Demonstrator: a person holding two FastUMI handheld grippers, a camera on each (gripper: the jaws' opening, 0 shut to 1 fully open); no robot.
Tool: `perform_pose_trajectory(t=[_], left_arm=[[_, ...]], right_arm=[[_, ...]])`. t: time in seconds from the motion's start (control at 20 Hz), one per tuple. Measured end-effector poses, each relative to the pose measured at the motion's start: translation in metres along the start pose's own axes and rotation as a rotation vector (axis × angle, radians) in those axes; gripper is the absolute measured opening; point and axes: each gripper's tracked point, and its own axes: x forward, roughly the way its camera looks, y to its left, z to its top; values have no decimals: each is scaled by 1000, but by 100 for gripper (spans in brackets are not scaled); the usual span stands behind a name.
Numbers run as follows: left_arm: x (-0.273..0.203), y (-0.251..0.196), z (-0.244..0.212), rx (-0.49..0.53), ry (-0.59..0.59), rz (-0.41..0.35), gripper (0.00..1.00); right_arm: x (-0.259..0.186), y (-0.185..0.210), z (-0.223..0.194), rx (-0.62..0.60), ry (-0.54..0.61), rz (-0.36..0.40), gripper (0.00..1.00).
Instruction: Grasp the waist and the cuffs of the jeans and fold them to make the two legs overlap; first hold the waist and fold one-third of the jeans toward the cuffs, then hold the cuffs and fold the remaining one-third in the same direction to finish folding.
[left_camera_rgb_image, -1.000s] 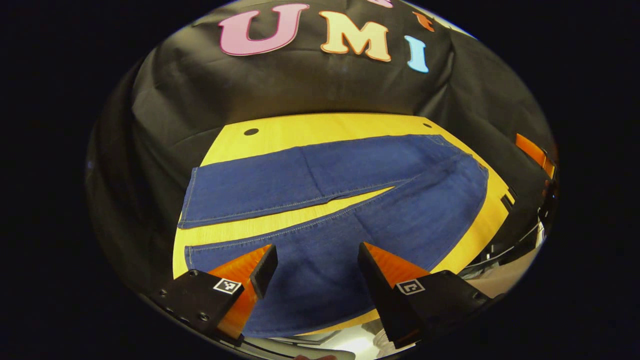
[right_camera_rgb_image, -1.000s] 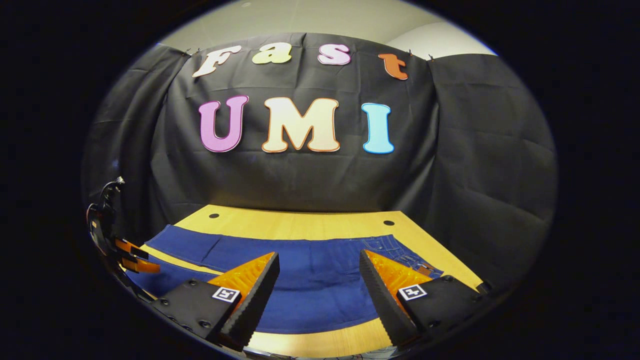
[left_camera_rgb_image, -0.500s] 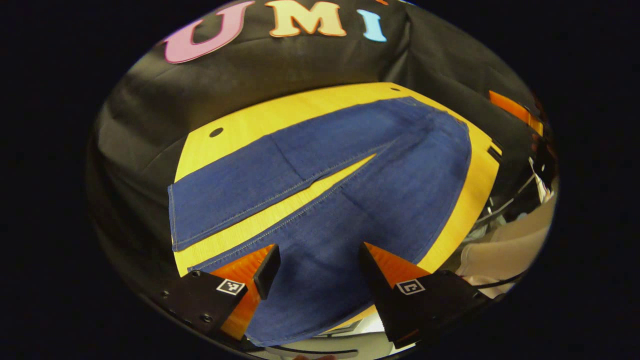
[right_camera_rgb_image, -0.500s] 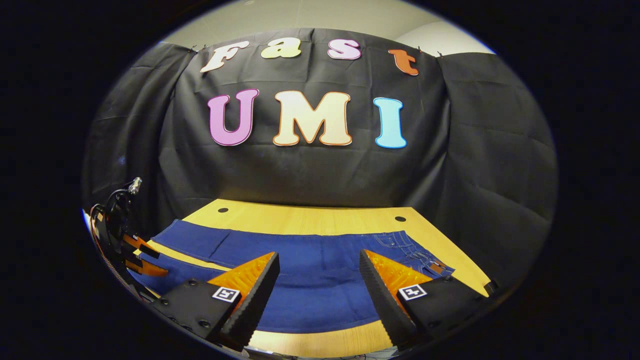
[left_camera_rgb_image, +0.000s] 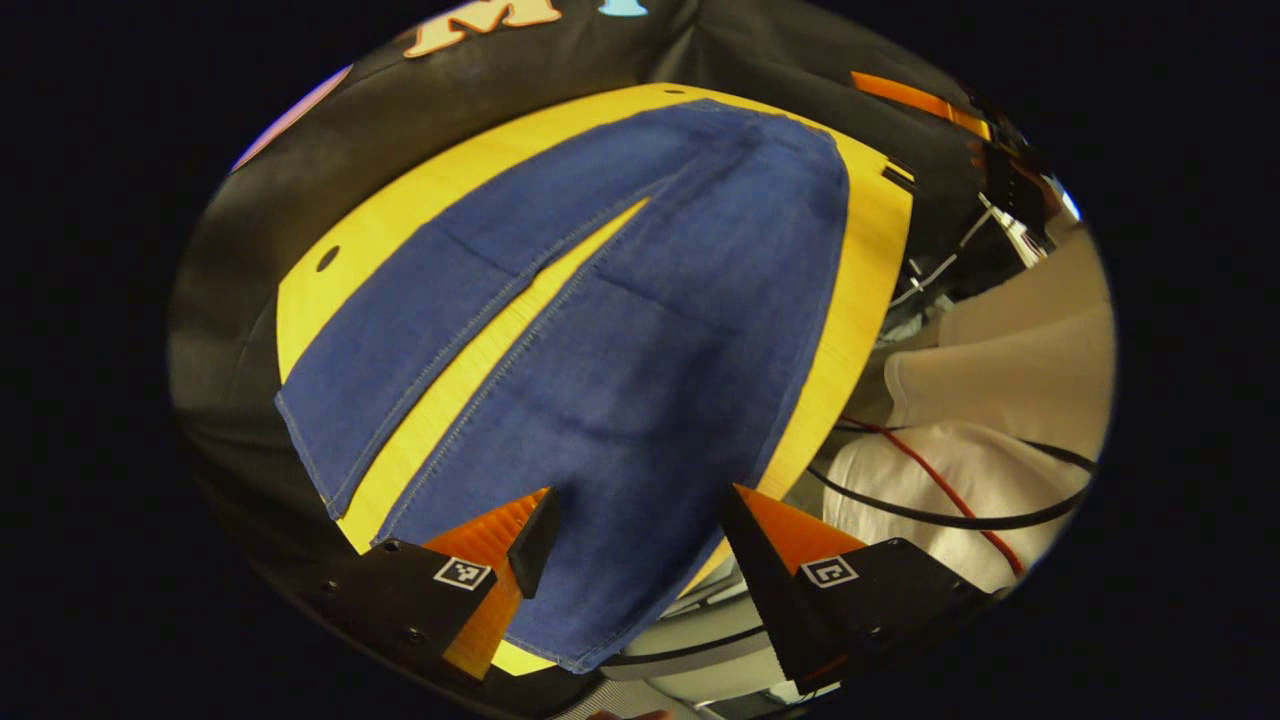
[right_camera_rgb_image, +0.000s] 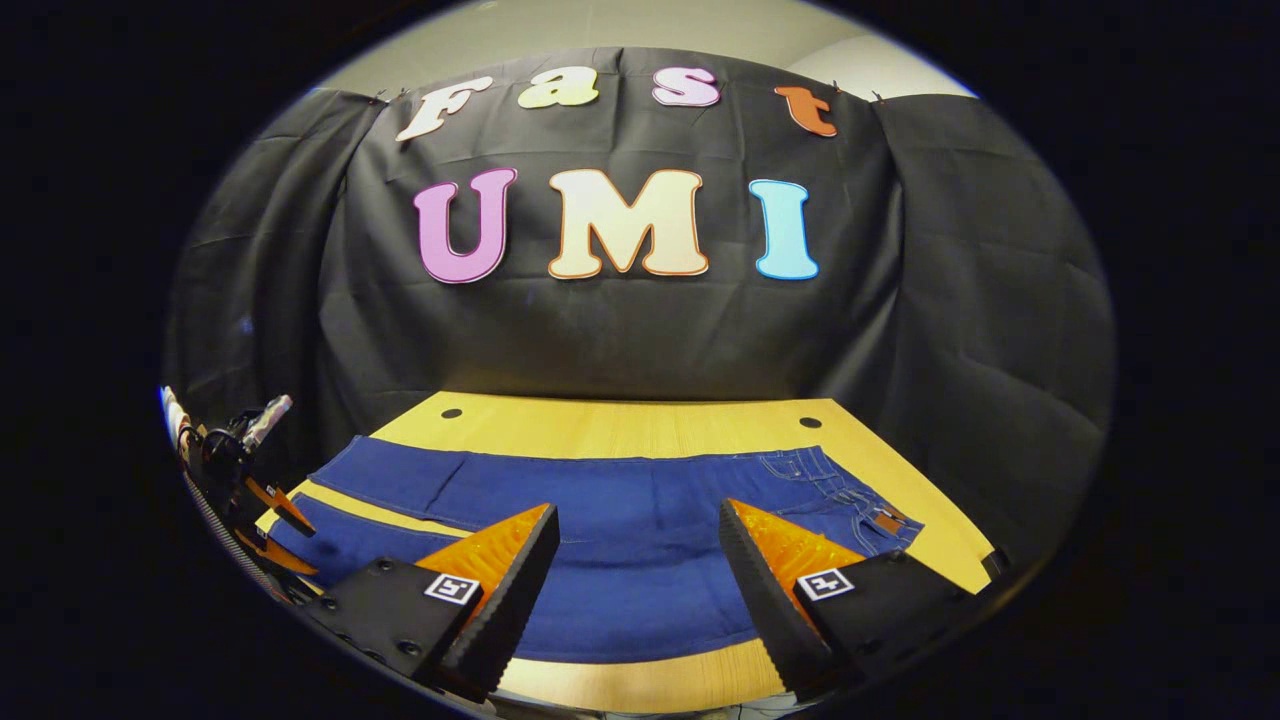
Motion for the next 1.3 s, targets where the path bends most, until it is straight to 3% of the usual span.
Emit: perform_pose_trajectory(t=[0.3, 0.9, 1.3], left_arm=[[13, -8, -25, 5, 101, -107, 96], [26, -5, -44, 139, 202, -18, 91], [25, -7, -46, 136, 216, -5, 99]], right_arm=[[-4, -8, -5, 9, 14, -18, 100], [-6, -28, -19, 55, 44, -74, 100], [7, -23, -27, 80, 66, -63, 100]])
